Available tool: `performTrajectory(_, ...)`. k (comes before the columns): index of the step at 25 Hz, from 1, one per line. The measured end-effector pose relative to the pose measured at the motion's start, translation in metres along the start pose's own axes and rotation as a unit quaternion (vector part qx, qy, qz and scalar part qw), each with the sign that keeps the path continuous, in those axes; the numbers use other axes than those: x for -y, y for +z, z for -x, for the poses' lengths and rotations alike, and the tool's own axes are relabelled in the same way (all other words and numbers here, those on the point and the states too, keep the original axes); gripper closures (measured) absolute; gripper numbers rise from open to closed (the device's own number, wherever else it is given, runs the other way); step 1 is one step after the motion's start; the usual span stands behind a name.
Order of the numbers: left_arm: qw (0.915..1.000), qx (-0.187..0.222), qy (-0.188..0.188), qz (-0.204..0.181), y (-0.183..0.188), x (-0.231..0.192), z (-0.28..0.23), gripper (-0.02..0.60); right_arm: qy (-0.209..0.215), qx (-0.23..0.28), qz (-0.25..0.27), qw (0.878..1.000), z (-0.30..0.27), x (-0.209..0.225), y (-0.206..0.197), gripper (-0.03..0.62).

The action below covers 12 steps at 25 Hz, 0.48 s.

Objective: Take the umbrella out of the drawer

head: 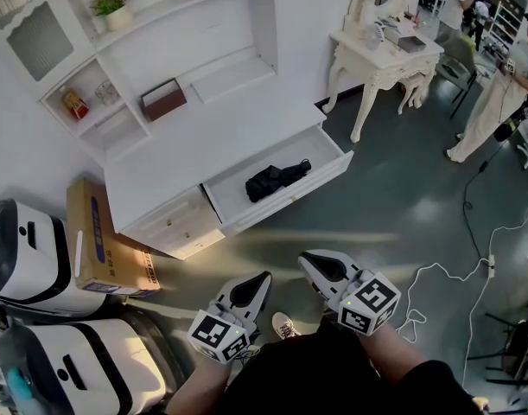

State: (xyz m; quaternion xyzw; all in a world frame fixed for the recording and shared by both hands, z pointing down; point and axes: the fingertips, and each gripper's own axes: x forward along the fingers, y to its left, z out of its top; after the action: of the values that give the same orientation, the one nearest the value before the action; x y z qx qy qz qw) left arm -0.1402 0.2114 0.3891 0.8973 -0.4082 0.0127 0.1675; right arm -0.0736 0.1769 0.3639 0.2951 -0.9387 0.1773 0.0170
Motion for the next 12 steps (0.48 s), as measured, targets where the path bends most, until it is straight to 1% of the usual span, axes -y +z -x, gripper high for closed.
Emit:
performTrajectory(7,1.0,-0.002,-0.001,-0.003,0.003,-0.003,-0.008,0.577,-0.007,0.005,0.007,1.0,0.002,0.008,0.006,0.592)
performTrajectory(12,1.0,-0.001,0.006,0.0,0.005,-0.004,-0.022,0.577,-0.005,0.004,0.009,1.0,0.005,0.022,0.013,0.592)
